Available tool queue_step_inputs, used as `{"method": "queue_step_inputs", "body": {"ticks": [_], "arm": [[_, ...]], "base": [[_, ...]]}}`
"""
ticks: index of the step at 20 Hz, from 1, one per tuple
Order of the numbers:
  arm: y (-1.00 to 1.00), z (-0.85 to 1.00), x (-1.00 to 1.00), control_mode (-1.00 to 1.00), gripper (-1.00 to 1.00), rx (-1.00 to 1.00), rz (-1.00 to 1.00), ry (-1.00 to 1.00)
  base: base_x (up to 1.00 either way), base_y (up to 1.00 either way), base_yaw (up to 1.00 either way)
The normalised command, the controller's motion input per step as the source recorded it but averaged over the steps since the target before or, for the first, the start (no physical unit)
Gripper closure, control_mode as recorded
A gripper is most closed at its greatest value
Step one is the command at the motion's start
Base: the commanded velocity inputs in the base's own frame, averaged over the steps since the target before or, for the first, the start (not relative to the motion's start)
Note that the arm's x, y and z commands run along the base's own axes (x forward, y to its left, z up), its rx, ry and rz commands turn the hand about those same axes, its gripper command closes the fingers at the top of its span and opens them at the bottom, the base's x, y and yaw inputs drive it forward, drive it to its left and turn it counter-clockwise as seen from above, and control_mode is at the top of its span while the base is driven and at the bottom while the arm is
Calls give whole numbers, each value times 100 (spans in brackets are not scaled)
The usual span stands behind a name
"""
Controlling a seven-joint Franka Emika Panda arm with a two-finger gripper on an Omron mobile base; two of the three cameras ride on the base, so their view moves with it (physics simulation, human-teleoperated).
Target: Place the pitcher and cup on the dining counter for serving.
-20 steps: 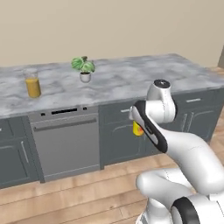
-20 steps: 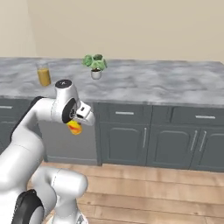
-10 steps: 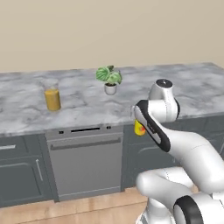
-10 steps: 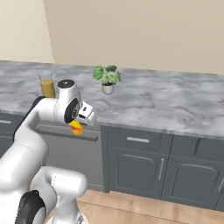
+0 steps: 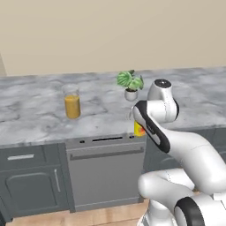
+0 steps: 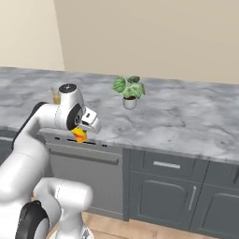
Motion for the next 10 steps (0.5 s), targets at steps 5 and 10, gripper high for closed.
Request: {"method": "queue_step_inputs", "body": {"ticks": [5, 10], "arm": [[0, 0, 0, 100, 100, 0, 0, 0], [0, 0, 0, 100, 100, 0, 0, 0]], "base": [[28, 75, 0], [60, 43, 0]]}}
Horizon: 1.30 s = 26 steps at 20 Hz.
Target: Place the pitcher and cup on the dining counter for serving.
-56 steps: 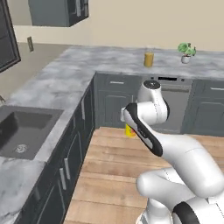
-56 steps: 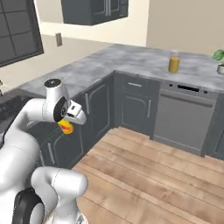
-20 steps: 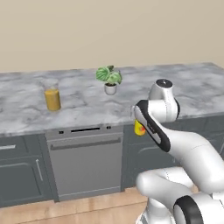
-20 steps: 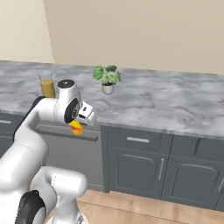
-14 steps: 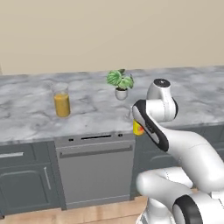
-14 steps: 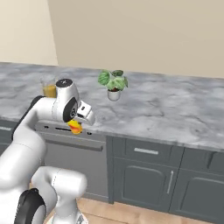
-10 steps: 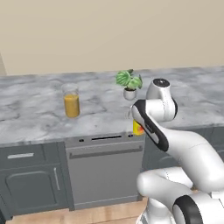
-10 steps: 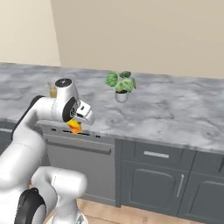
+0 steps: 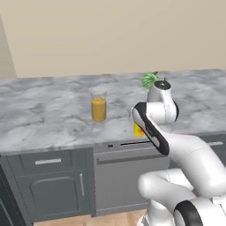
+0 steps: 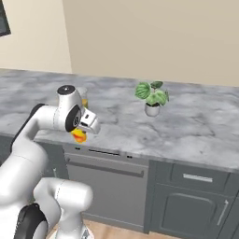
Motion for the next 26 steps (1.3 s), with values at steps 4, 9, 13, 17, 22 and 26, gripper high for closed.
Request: {"method": "queue_step_inputs", "body": {"ticks": [4, 9, 13, 17, 22, 26], "arm": [[0, 0, 0, 100, 100, 0, 0, 0], [-2, -1, 9, -100, 100, 0, 0, 0], [-28, -23, 48, -100, 100, -1, 0, 0], [-43, -31, 63, -100, 100, 0, -2, 1], [-20, -17, 69, -100, 100, 1, -5, 5], [0, -1, 31, -100, 100, 0, -1, 7]], "base": [[68, 15, 0], [41, 0, 0], [0, 0, 0], [0, 0, 0], [0, 0, 0], [0, 0, 0]]}}
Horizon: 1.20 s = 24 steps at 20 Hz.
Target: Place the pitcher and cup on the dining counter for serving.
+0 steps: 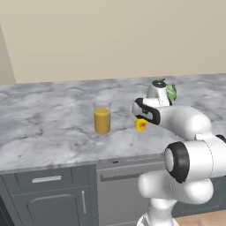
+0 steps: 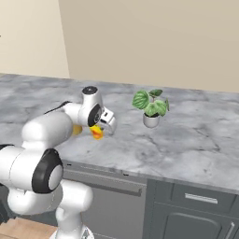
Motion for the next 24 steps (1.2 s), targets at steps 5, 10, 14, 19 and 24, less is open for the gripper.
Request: {"method": "queue_step_inputs", "body": {"ticks": [5, 10, 14, 19, 24], "arm": [[0, -41, 5, -100, 100, 1, 0, 6], [0, -45, 4, -100, 100, 3, 0, 5], [0, -44, 0, -100, 100, 1, 0, 1], [0, -30, 1, -100, 100, 0, 0, 0], [0, -15, 3, -100, 100, -4, 0, -8]], "base": [[0, 0, 0], [0, 0, 0], [0, 0, 0], [0, 0, 0], [0, 0, 0]]}}
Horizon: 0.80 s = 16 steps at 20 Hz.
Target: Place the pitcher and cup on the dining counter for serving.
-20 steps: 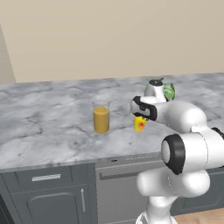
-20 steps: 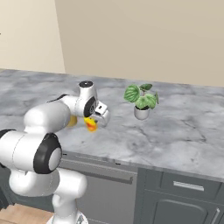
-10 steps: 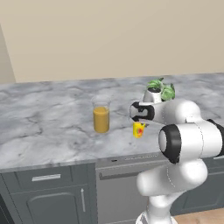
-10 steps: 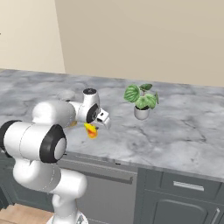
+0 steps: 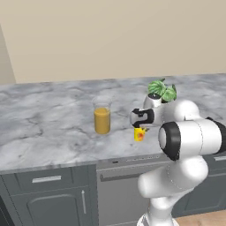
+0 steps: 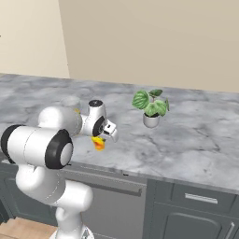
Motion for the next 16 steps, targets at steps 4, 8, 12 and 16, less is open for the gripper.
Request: {"method": "queue_step_inputs", "body": {"ticks": [4, 8, 12, 16], "arm": [[0, 2, 25, -100, 100, -12, -1, -19], [0, 0, 37, -100, 100, -1, 0, 0], [0, 0, 54, -100, 100, 0, 0, 1], [-1, -1, 45, -100, 100, 4, 0, 4]], "base": [[0, 0, 0], [0, 0, 0], [0, 0, 0], [0, 0, 0]]}}
